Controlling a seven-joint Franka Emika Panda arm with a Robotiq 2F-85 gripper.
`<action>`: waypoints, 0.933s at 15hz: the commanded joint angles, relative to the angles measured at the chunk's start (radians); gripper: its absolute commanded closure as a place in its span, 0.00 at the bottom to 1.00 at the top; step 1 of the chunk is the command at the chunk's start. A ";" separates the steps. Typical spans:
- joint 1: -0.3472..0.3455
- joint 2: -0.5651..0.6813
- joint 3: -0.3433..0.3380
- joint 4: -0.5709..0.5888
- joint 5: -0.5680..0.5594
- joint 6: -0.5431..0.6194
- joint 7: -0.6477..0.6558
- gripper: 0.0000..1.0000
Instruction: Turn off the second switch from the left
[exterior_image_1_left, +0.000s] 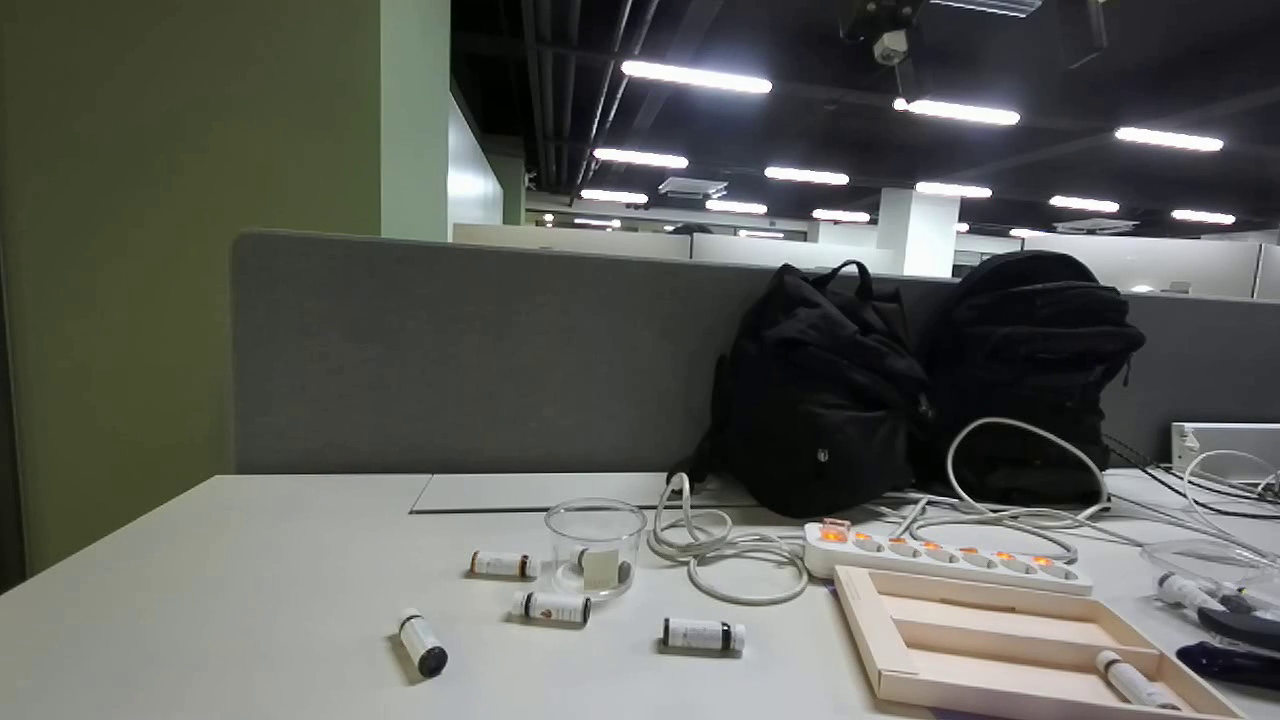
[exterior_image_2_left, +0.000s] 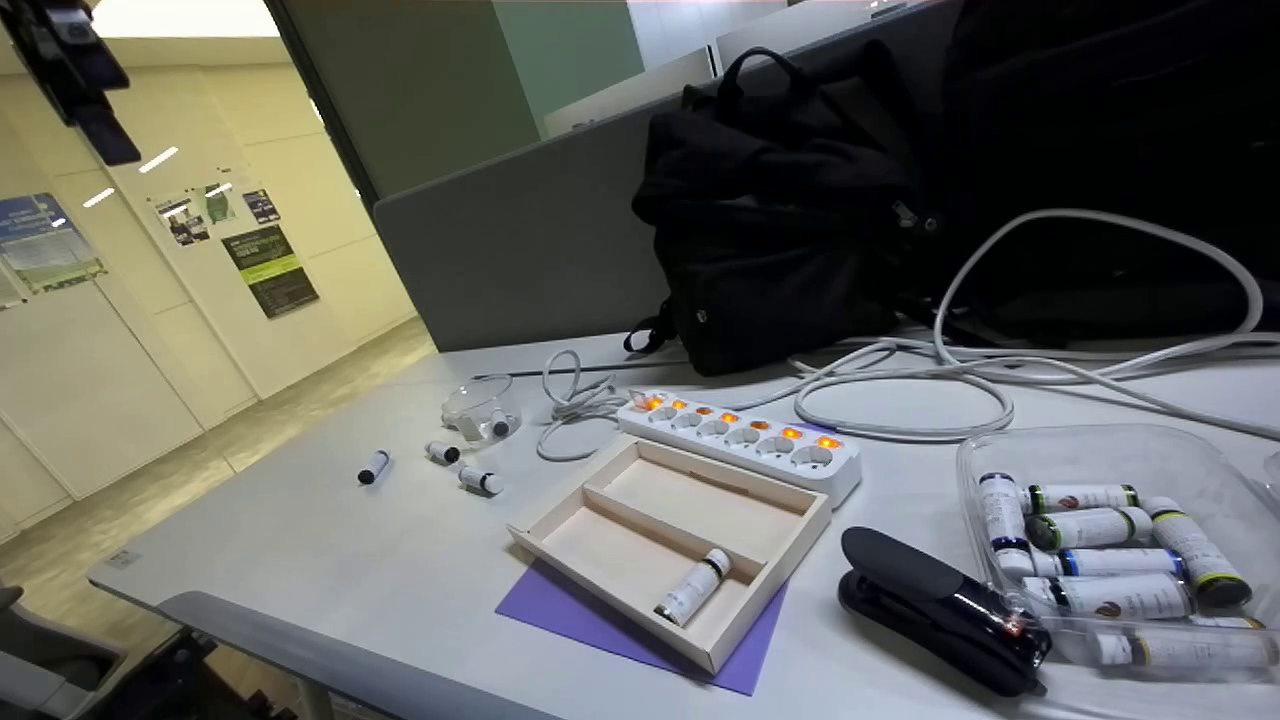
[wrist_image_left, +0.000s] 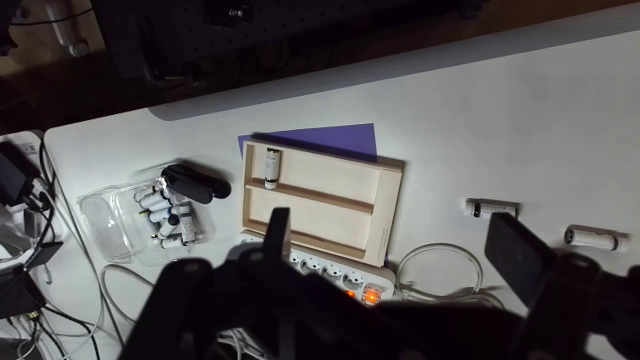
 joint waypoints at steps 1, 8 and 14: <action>0.035 0.010 -0.027 0.002 -0.016 -0.002 0.017 0.00; -0.051 0.318 -0.079 0.053 -0.148 0.323 0.042 0.00; -0.035 0.518 -0.168 0.076 -0.210 0.381 0.026 0.00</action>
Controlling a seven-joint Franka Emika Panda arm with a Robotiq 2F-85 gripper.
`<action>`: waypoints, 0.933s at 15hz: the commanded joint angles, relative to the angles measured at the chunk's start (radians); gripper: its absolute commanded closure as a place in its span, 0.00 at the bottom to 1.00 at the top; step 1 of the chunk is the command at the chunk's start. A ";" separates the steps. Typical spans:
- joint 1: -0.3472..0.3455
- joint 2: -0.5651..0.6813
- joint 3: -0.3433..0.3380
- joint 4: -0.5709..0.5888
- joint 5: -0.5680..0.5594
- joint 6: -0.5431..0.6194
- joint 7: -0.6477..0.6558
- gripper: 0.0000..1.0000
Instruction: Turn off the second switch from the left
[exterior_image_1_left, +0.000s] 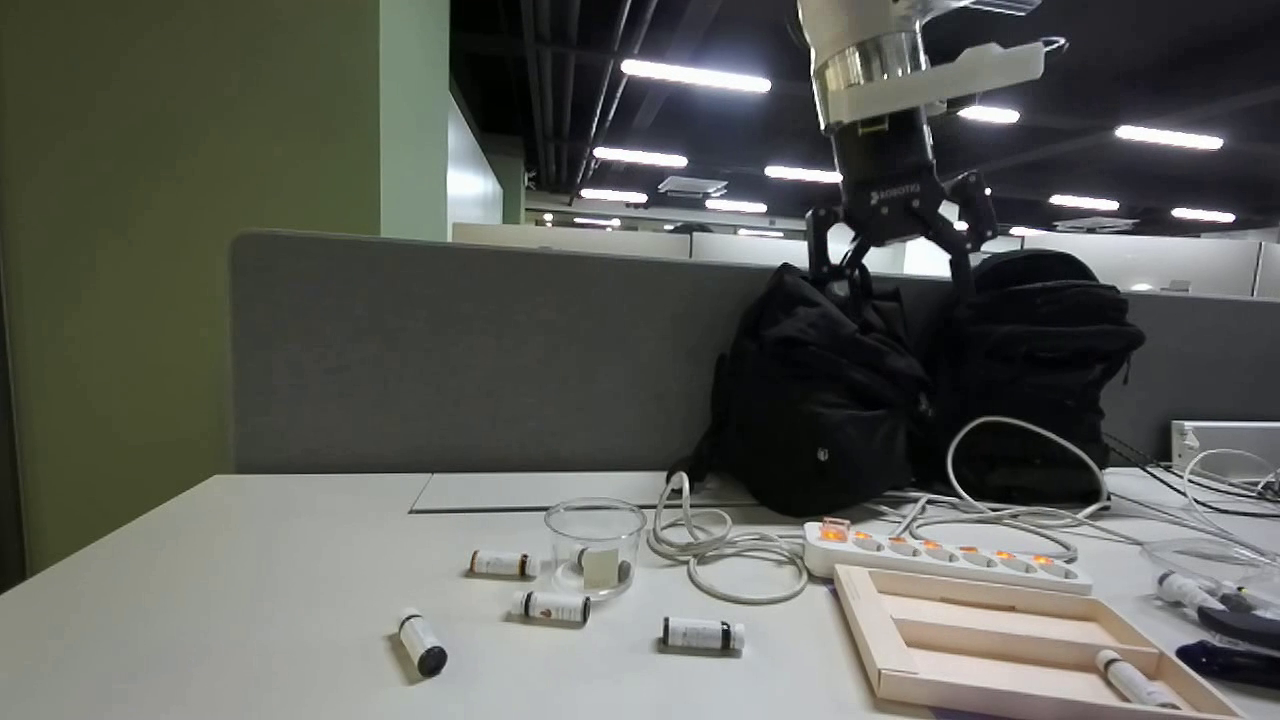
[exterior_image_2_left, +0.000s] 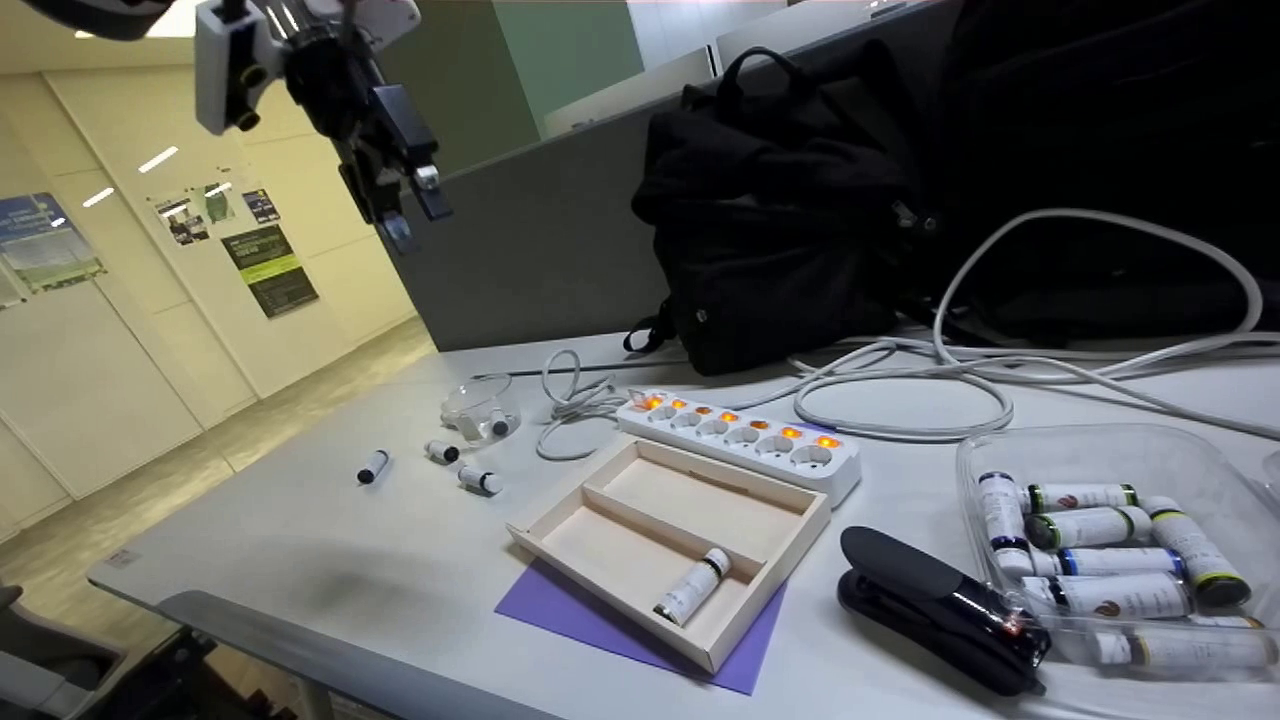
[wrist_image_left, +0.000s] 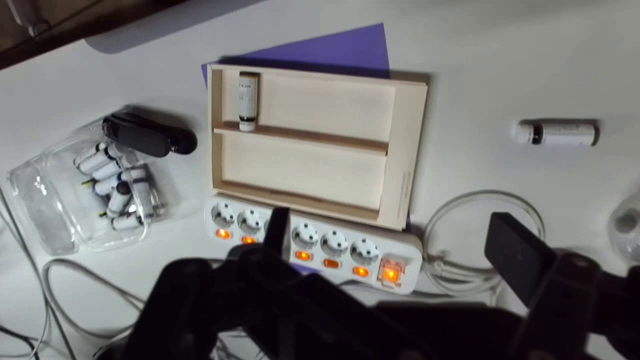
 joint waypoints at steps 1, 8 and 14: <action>0.083 0.057 -0.086 0.027 -0.002 -0.017 0.001 0.00; 0.111 0.122 -0.100 0.086 0.003 -0.054 -0.003 0.00; 0.107 0.135 -0.104 0.091 -0.004 -0.028 -0.040 0.00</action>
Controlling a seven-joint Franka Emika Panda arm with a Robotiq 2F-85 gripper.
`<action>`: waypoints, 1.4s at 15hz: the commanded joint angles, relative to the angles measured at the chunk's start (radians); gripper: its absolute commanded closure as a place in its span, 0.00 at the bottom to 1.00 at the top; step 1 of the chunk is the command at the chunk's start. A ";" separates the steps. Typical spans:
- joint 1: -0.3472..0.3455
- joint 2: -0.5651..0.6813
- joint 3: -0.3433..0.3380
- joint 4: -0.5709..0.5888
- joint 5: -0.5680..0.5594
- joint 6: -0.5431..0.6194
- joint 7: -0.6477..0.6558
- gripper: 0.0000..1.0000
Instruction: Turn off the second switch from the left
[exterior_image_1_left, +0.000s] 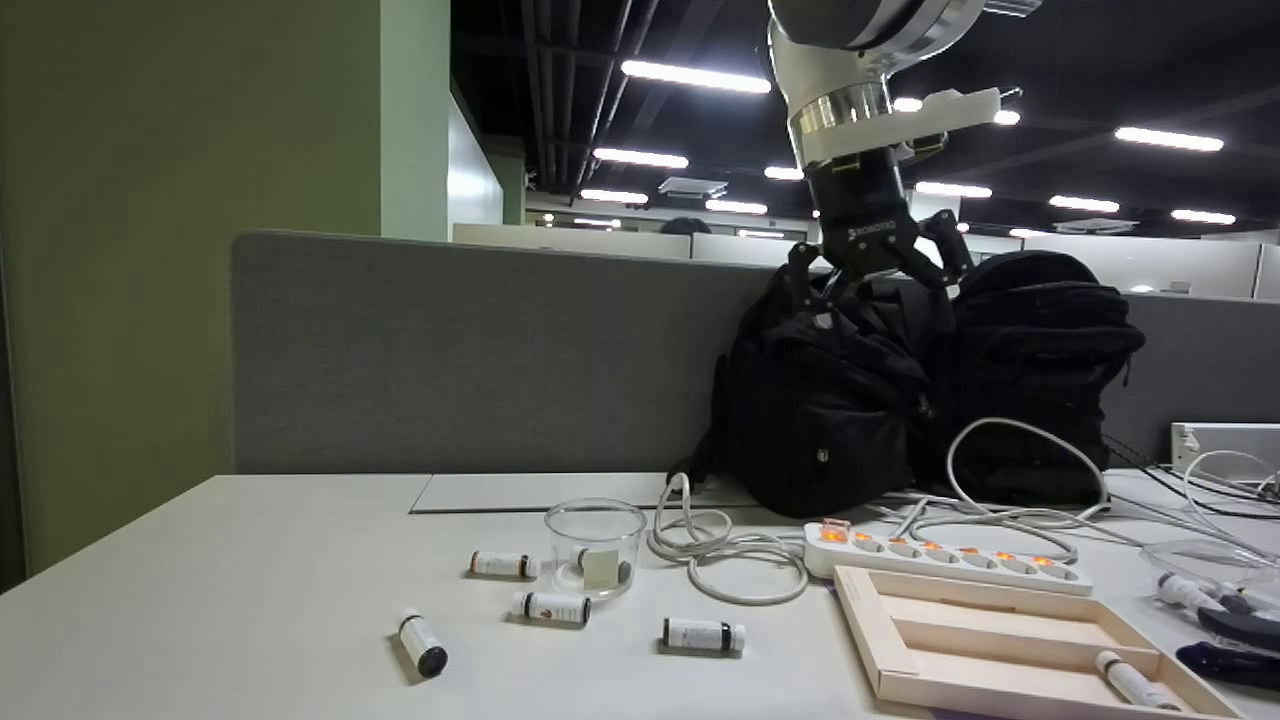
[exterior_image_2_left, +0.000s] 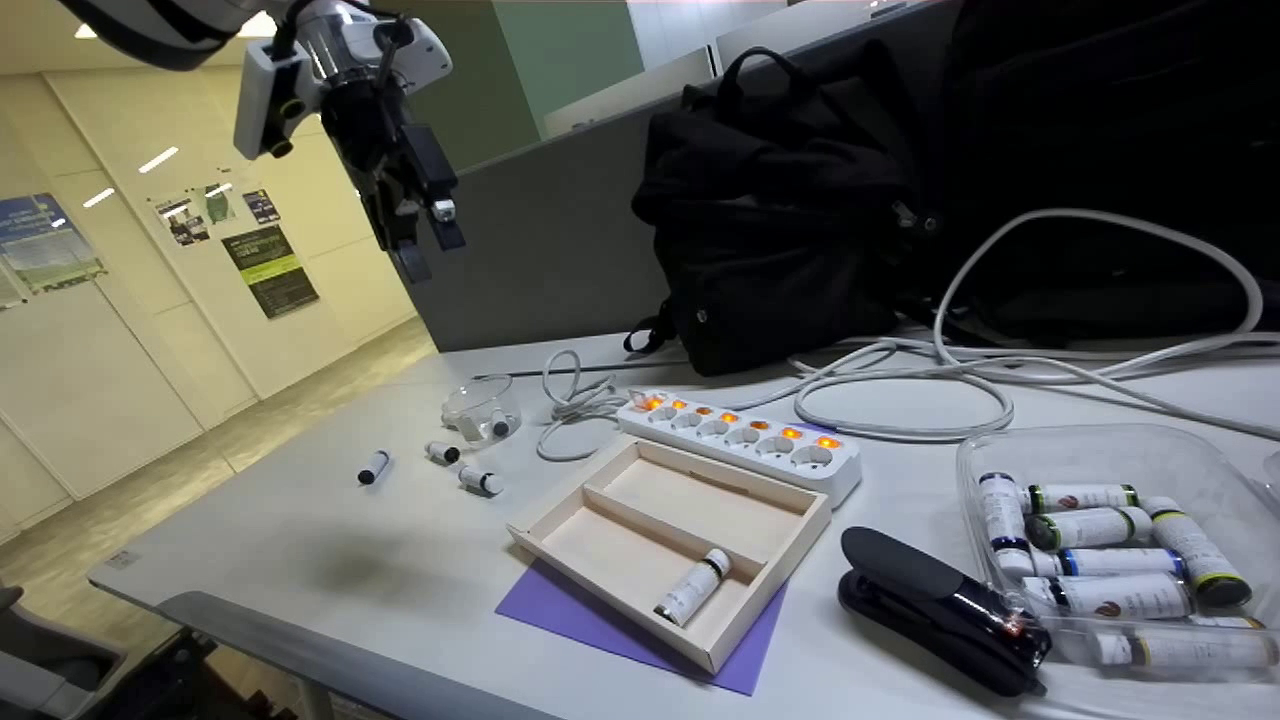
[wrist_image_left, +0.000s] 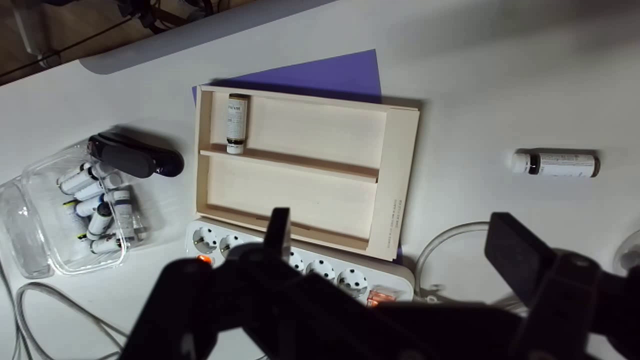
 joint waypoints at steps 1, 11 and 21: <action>0.063 0.040 -0.085 0.023 -0.015 0.044 -0.034 0.00; 0.108 0.394 -0.311 0.250 -0.113 0.393 -0.027 0.62; 0.171 0.584 -0.409 0.373 -0.061 0.408 -0.055 1.00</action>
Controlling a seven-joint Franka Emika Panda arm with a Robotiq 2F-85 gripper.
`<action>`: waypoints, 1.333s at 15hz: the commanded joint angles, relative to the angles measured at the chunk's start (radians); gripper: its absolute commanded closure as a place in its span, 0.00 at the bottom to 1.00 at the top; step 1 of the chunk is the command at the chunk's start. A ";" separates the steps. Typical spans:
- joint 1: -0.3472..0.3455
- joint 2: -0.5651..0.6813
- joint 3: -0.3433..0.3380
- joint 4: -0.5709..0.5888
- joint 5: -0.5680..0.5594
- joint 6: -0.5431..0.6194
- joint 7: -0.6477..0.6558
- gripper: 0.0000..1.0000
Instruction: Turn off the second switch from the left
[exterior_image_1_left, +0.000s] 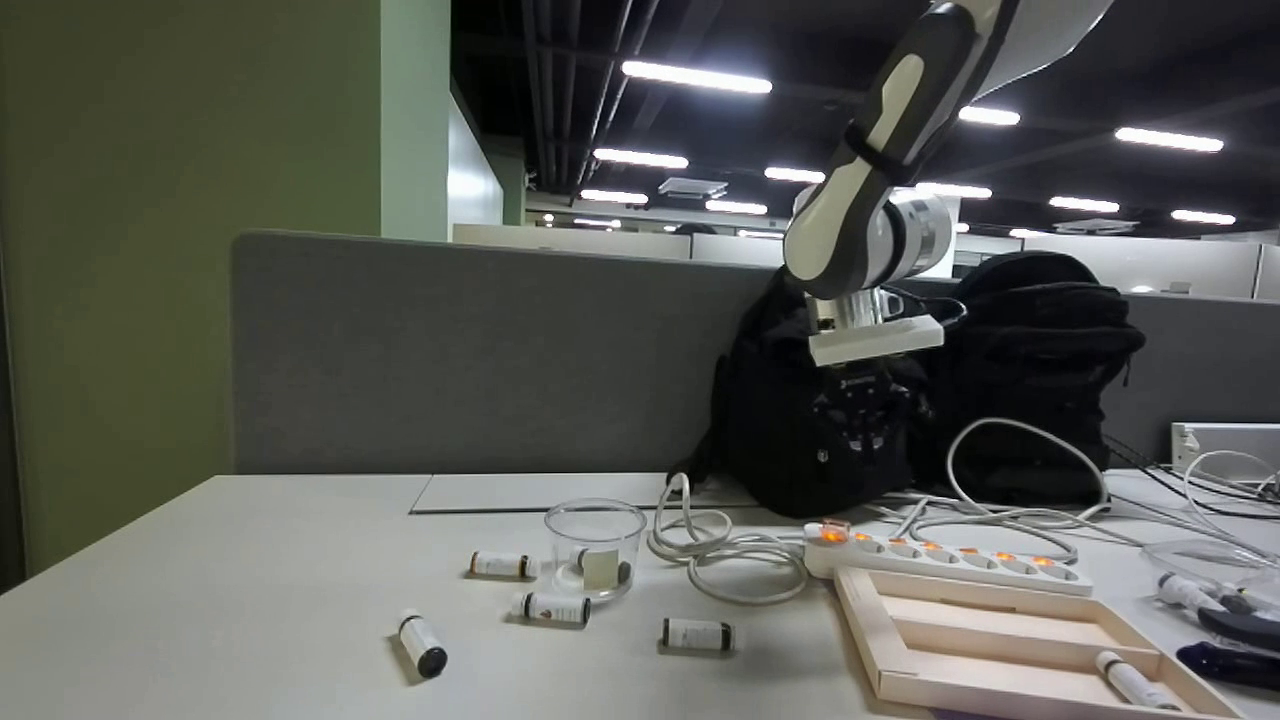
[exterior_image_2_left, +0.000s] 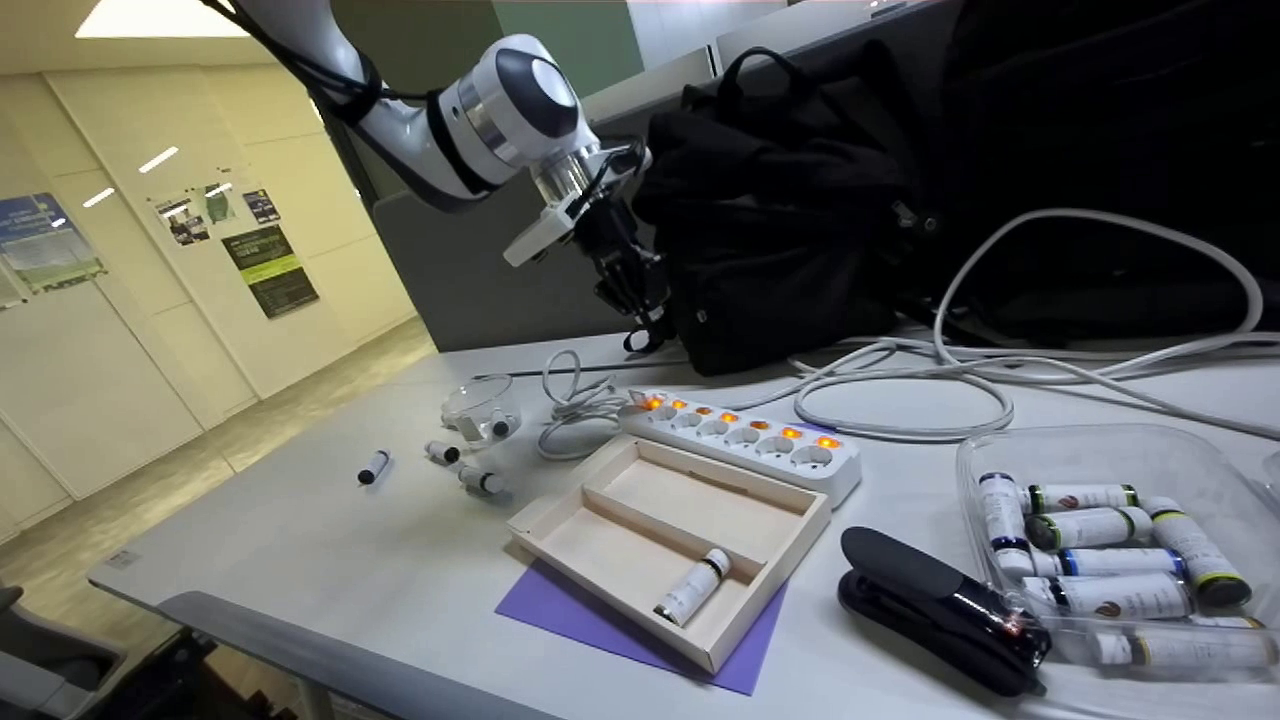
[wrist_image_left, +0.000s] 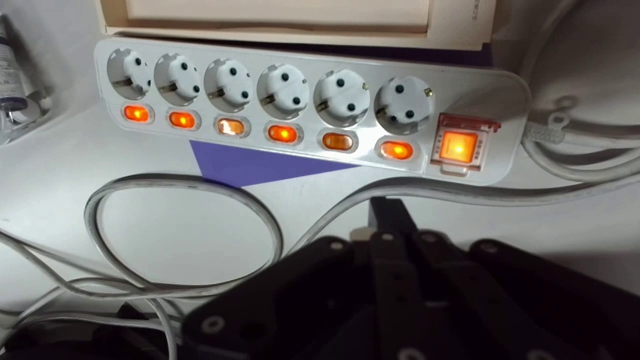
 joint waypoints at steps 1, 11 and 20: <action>0.026 0.001 -0.026 -0.001 0.022 0.002 -0.014 1.00; -0.008 0.004 -0.003 0.005 0.083 0.016 -0.062 1.00; 0.008 0.070 -0.050 0.022 0.135 0.144 -0.082 1.00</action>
